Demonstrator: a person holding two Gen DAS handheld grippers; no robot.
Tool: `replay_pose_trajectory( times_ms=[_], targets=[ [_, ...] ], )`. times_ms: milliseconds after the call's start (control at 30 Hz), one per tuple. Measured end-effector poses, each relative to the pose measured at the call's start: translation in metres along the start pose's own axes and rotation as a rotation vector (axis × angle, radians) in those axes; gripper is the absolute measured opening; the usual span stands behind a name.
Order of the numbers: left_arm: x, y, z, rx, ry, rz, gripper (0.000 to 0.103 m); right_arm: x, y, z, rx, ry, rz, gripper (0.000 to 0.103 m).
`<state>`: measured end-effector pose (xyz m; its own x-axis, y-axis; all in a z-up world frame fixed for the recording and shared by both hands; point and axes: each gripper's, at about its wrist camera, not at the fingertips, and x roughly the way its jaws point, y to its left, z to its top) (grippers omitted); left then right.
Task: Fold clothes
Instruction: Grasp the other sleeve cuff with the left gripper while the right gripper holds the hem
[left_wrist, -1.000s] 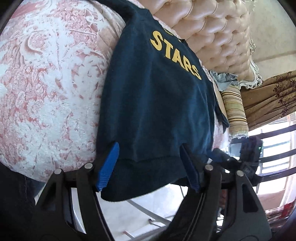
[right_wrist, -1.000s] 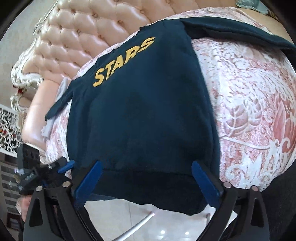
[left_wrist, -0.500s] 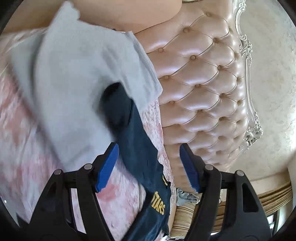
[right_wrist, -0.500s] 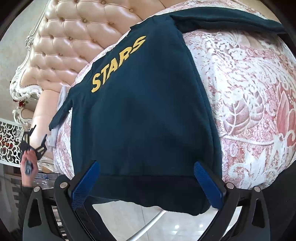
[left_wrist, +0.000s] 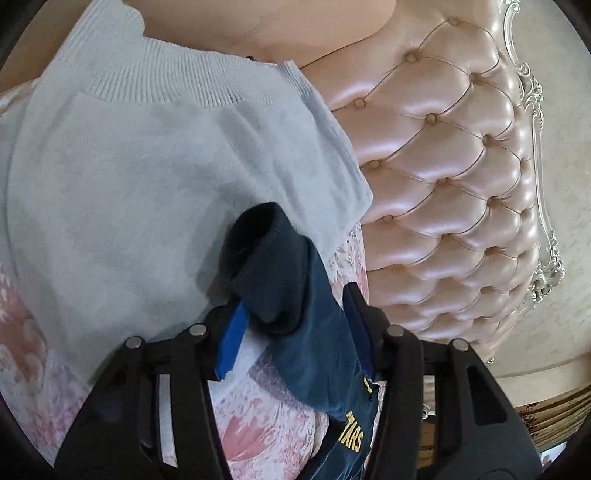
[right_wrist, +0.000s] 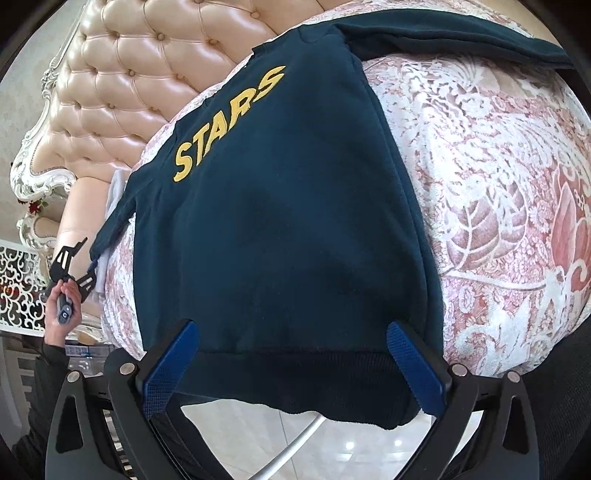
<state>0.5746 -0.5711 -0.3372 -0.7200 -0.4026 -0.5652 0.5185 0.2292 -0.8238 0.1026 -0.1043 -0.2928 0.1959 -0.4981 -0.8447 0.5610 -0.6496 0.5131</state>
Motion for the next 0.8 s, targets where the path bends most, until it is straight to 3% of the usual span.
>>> replay_pose_trajectory(
  times_ms=[67, 233, 333, 500, 633, 800],
  targets=[
    [0.003, -0.001, 0.003, 0.011, -0.002, 0.015, 0.044, 0.000, 0.000, 0.000, -0.004, 0.003, -0.004, 0.103],
    [0.013, -0.005, 0.007, 0.047, 0.002, 0.058, 0.042, 0.000, -0.001, 0.001, 0.005, 0.004, 0.003, 0.103],
    [0.015, -0.015, 0.008, 0.128, 0.011, 0.086, 0.020, 0.001, 0.000, 0.001, 0.007, 0.003, 0.002, 0.103],
    [0.004, -0.041, 0.004, 0.212, -0.007, 0.086, 0.018, 0.000, -0.001, 0.001, 0.010, 0.001, 0.014, 0.103],
    [-0.006, -0.090, -0.008, 0.337, -0.024, 0.110, 0.018, 0.000, -0.002, 0.000, 0.015, -0.001, 0.022, 0.103],
    [-0.001, -0.154, -0.031, 0.509, -0.043, 0.232, 0.018, -0.002, -0.004, 0.000, 0.018, -0.010, 0.041, 0.103]
  ],
)
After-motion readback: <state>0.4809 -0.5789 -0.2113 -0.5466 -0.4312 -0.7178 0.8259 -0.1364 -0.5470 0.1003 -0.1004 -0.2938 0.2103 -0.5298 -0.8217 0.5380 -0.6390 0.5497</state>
